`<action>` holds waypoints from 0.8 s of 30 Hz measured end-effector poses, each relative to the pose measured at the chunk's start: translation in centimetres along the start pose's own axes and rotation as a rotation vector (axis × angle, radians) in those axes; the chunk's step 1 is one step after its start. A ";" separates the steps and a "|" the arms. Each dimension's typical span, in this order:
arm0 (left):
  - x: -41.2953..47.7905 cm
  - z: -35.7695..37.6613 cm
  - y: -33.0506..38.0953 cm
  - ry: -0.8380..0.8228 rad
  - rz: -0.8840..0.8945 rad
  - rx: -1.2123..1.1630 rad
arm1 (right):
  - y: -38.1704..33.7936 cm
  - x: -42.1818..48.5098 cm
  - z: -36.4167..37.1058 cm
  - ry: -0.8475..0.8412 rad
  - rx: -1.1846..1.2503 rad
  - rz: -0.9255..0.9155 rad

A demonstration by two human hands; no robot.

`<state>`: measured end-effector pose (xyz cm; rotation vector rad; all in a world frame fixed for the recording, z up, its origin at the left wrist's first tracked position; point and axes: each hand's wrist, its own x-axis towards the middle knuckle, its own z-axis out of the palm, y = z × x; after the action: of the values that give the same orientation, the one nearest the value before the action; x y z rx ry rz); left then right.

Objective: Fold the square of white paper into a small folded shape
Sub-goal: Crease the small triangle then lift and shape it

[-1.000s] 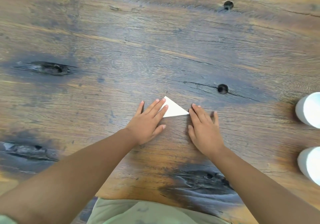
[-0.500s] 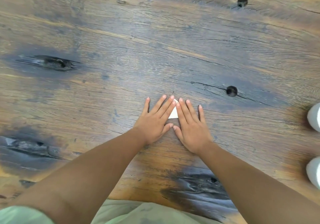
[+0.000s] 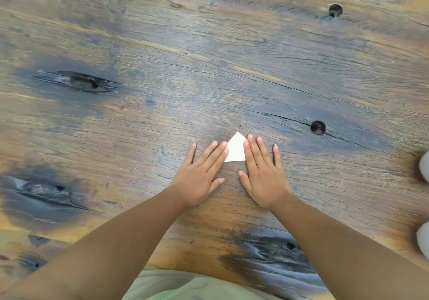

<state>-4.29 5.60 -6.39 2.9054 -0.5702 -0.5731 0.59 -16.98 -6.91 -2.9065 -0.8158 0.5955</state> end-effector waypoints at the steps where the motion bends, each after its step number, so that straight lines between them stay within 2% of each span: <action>1: -0.8 0.3 -0.2 0.000 -0.007 -0.003 | 0.0 0.0 0.0 0.003 -0.001 -0.002; 10: -2.3 1.6 0.0 0.083 -0.065 0.014 | 0.0 0.3 1.1 0.083 -0.012 -0.011; 14: -2.3 1.8 -0.1 0.062 -0.063 0.011 | 0.0 0.2 1.1 0.079 -0.002 -0.015; 20: -2.4 0.6 0.0 0.015 -0.080 -0.017 | -0.1 0.1 0.0 -0.007 0.002 -0.009; 24: -2.3 -1.5 0.7 0.003 -0.126 -0.147 | 0.3 -0.2 -1.9 -0.055 0.130 -0.045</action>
<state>-5.89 5.91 -4.13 2.8161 -0.3310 -0.5995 1.32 -17.30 -5.14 -2.7584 -0.8140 0.6998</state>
